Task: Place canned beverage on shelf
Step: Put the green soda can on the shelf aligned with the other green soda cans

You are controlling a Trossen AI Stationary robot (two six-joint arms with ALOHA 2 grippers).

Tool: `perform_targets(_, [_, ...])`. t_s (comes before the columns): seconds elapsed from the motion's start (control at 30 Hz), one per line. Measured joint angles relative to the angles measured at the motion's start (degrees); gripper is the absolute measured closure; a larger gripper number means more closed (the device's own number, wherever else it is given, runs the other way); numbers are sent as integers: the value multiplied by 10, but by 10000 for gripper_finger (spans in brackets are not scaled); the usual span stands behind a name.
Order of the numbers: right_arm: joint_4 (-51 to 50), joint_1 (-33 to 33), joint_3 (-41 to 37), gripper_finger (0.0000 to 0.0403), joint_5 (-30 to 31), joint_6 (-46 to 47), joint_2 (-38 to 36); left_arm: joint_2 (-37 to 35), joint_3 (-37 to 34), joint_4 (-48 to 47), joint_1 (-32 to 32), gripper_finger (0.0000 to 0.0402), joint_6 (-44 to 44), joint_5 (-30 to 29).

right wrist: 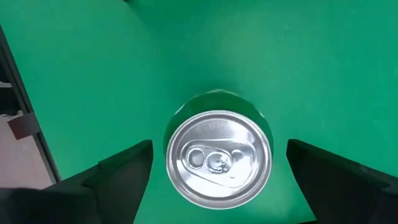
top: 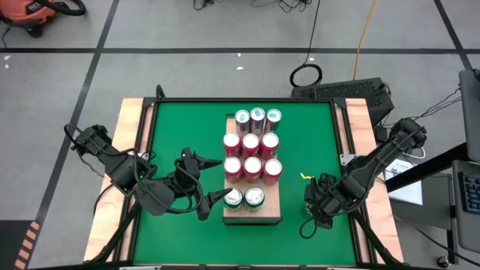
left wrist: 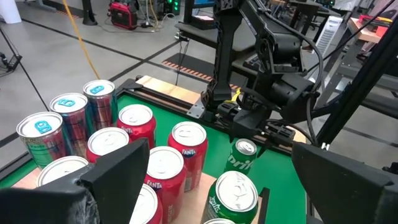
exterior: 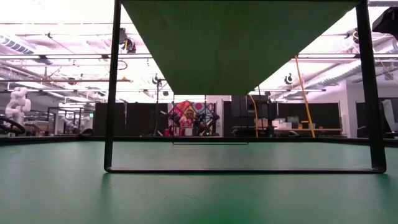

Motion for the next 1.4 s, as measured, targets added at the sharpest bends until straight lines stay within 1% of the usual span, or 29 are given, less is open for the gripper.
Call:
perform_targets(0.13, [3, 0, 0, 41, 18, -16, 0, 0, 0, 0, 0, 8, 0, 0])
perform_targets(0.37, [13, -1, -2, 41, 16, -50, 0, 0, 0, 0, 0, 8, 0, 0])
perform_targets(0.47, [31, -1, -19, 41, 5, -52, 0, 0, 0, 0, 0, 8, 0, 0])
perform_targets(0.63, [94, -1, -68, 43, -15, -26, 0, 0, 0, 0, 0, 8, 0, 0])
perform_targets(0.8, [108, -1, -87, 58, -16, 2, 0, 0, 0, 0, 0, 8, 0, 0])
perform_targets(0.93, [109, -1, -87, 88, -16, 2, 0, 0, 0, 0, 0, 8, 0, 0])
perform_targets(1.0, [108, -1, -86, 104, -17, 8, 0, 0, 0, 0, 1, 8, 0, 0])
perform_targets(1.07, [106, -1, -81, 111, -18, 15, 0, 0, 0, 0, 3, 8, 0, 0])
perform_targets(1.27, [99, -1, -34, 109, -29, 11, 1, 0, 0, 0, 6, 8, 0, 0])
perform_targets(1.4, [68, -1, 20, 103, -49, 2, 1, 0, 0, 0, 6, 8, 0, 0])
